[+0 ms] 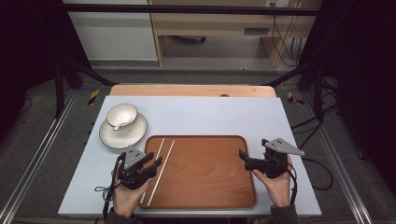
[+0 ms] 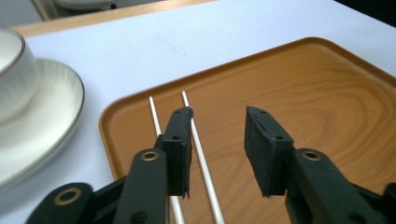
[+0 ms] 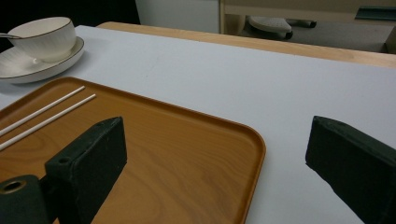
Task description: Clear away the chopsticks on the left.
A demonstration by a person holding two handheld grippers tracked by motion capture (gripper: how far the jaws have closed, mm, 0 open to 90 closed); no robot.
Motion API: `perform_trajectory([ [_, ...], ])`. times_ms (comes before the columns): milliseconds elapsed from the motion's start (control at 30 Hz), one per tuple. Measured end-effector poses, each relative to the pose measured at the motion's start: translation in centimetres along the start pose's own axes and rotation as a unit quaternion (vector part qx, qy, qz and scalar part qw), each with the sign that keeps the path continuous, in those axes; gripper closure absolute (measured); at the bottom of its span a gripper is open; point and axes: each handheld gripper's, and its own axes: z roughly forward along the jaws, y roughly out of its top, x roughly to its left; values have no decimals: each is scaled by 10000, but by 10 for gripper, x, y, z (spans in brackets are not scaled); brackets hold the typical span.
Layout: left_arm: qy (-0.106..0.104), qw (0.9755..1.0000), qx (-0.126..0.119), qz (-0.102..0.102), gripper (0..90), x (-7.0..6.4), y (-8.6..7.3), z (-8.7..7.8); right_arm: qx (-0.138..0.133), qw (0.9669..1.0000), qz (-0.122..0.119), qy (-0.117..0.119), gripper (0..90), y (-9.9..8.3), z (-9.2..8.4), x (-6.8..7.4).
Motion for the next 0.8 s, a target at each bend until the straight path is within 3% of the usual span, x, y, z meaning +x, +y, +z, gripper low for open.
perform_trajectory([
  [100, -222, 9997, 0, 113, 549, 9, 6, -1, -10, 10000, 4, -1, 55, 0, -1, -1],
  [267, -342, 9992, 7, 212, 422, 29, 4, -3, -10, 10000, 38, -26, 56, -1, -2, -5],
  [400, -269, 9995, -38, 163, 356, 44, -8, -8, 17, 10000, 61, -56, 56, -2, -1, -7],
  [567, -178, 9997, -124, -149, 322, 65, -27, -14, 87, 9999, 58, -118, 56, -5, 0, -9],
  [633, -99, 9999, -36, -134, 309, 73, -31, -15, 94, 9998, 76, -137, 56, -5, 0, -10],
  [800, -7, 9997, -112, -198, 284, 84, -41, -20, 128, 9997, 98, -195, 56, -8, 0, -14],
])
